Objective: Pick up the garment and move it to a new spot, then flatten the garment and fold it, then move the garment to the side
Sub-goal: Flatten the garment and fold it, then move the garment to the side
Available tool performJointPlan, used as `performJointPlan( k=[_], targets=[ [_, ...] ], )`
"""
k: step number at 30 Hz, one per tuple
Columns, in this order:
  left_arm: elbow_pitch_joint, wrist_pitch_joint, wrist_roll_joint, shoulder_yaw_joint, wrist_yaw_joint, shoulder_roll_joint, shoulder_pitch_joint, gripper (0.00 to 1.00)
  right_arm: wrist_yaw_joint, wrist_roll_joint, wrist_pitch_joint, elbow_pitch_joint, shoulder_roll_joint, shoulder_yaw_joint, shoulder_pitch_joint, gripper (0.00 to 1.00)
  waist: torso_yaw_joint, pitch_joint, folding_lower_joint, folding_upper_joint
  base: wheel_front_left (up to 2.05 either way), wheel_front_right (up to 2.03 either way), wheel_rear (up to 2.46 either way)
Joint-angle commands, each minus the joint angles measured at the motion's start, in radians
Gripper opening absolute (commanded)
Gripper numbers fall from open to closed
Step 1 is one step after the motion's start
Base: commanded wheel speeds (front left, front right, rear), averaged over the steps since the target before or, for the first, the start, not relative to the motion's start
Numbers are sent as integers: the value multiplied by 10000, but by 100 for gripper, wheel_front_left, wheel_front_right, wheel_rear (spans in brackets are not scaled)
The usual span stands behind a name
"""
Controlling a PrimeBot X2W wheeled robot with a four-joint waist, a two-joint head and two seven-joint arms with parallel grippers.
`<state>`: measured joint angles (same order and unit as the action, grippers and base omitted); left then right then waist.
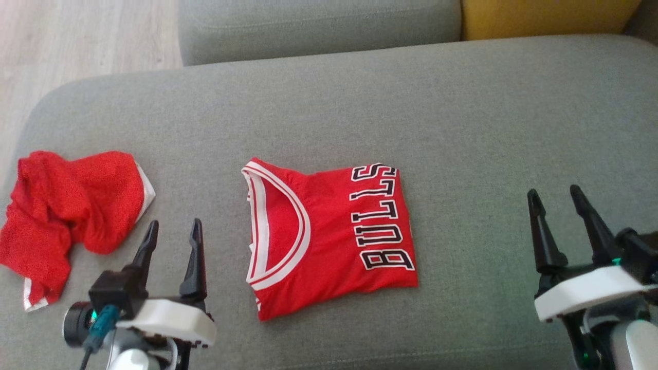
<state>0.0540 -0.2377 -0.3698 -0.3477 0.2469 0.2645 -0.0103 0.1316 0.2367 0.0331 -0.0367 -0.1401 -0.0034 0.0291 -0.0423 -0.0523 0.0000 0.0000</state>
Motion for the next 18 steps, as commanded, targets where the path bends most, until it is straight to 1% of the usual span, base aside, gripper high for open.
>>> performJointPlan(
  k=[1,18],
  targets=[
    [-341,1,-20,336,84,256,277,100,-9,18,45,-429,-92,161,-122,100,21,82,0,0,0,0,0],
    [-470,43,-11,279,229,416,122,100,-9,4,259,-595,-18,188,73,100,26,210,0,0,0,0,0]
  ],
)
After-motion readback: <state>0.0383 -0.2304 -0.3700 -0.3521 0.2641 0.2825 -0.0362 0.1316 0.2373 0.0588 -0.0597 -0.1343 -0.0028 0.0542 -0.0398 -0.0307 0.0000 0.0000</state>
